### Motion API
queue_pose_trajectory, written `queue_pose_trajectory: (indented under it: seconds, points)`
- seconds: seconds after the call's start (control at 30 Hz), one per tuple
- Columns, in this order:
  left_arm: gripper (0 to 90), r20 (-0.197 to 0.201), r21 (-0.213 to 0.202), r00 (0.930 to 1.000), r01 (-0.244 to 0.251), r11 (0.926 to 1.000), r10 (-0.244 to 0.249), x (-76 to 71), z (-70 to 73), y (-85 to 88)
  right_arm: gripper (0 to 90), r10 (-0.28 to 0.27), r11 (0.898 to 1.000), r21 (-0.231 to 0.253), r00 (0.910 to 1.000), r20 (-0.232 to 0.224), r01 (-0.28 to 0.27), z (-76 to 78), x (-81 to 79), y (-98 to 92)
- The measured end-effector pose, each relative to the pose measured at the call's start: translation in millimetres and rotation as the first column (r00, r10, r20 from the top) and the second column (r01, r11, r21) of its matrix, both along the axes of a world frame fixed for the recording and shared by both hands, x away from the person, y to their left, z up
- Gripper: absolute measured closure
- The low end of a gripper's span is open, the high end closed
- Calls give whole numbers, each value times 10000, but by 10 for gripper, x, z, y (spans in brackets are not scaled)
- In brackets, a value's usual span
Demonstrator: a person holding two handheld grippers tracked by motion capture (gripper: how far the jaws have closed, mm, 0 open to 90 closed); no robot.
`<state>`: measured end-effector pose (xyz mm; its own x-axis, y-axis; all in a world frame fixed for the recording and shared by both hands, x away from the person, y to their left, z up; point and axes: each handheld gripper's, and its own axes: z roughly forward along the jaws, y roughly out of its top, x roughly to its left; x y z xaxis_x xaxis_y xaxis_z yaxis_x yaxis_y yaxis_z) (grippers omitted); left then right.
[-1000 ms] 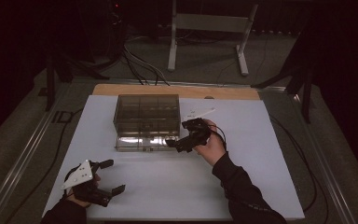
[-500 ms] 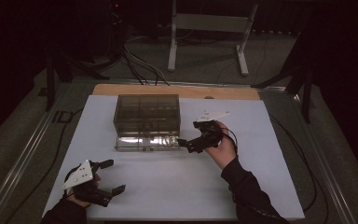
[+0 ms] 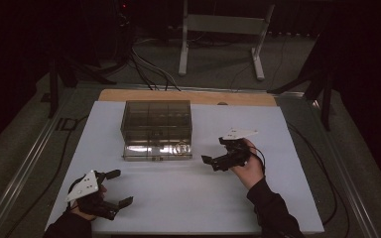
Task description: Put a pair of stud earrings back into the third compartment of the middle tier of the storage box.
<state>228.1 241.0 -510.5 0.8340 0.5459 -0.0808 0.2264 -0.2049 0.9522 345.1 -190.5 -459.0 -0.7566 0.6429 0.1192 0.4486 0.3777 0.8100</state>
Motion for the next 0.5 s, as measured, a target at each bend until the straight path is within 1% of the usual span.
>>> queue_pose_trajectory:
  seconds: [0.07, 0.17, 0.3, 0.33, 0.37, 0.4, 0.5]
  points:
    - [6, -3, -39, 10000, -14, 10000, 14, -2, 2, 3, 0, -53, 10000, 66, 10000, 40, 53, -30, -40, -71]
    - [6, 11, 14, 10000, 20, 10000, -20, -3, 2, -1, 0, -132, 9997, 189, 9999, 58, 130, -72, -103, -181]
    - [6, -10, 14, 10000, 25, 10000, -25, -3, 2, -6, 0, -309, 9986, 442, 9994, 149, 302, -129, -194, -337]
    - [6, -10, 14, 10000, 25, 10000, -25, -3, 2, -6, 0, -309, 9986, 442, 9994, 149, 302, -129, -194, -337]
    - [6, -14, 7, 10000, 26, 10000, -26, -1, 1, -7, 0, -419, 9983, 418, 9990, 153, 413, -146, -216, -374]
    - [6, -26, -2, 10000, 11, 10000, -11, 0, 2, -7, 0, -542, 9983, 244, 9984, 152, 539, -182, -263, -445]
    - [6, 5, -1, 10000, 38, 10000, -38, -4, 5, -8, 0, -727, 9971, 232, 9973, 83, 725, -243, -350, -560]
